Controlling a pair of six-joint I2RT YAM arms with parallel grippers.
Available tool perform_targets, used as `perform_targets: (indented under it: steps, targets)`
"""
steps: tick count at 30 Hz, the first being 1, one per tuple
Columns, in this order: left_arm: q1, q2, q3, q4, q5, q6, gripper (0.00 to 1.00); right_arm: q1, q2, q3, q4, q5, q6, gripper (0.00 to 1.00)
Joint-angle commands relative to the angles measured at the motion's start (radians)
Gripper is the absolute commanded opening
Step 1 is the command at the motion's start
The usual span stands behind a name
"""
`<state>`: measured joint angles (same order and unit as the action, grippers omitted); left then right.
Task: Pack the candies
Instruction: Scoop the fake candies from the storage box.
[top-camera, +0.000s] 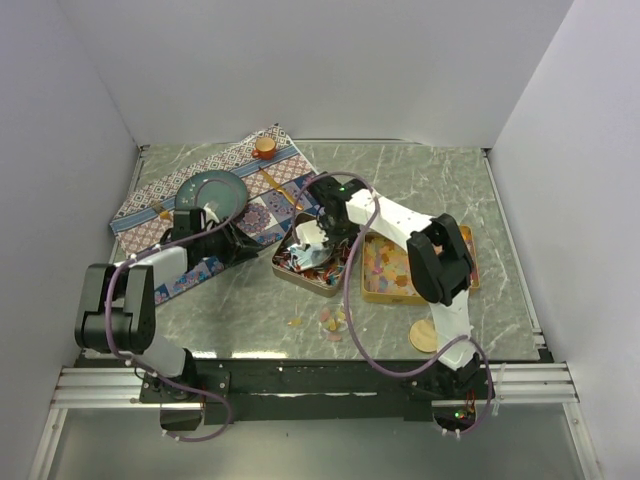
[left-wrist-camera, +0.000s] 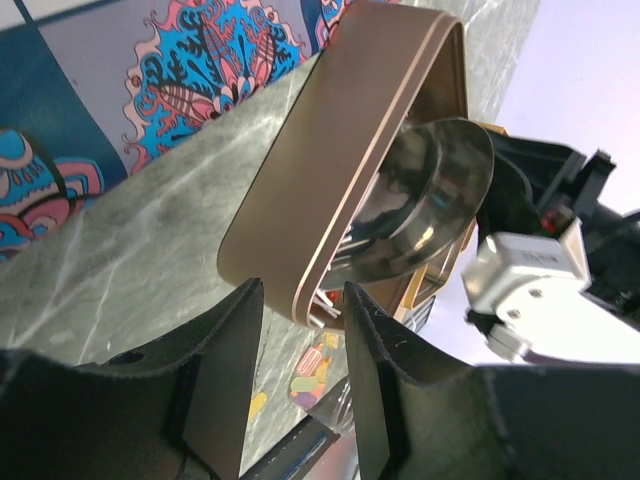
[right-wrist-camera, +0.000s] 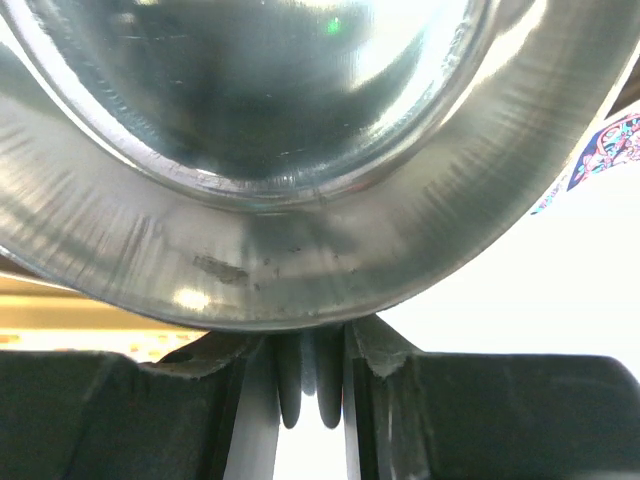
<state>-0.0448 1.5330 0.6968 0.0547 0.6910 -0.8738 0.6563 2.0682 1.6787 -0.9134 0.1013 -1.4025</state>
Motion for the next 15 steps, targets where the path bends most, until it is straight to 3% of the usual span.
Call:
perform_targets:
  steps: [1, 15]
  targets:
    - [-0.004, 0.030, 0.056, -0.027, -0.002, 0.039, 0.43, -0.011, -0.054, -0.077, 0.034, -0.221, 0.079, 0.00]
    - [-0.003, 0.095, 0.128, -0.096, -0.016, 0.108, 0.43, -0.041, -0.171, -0.301, 0.179, -0.385, 0.134, 0.00]
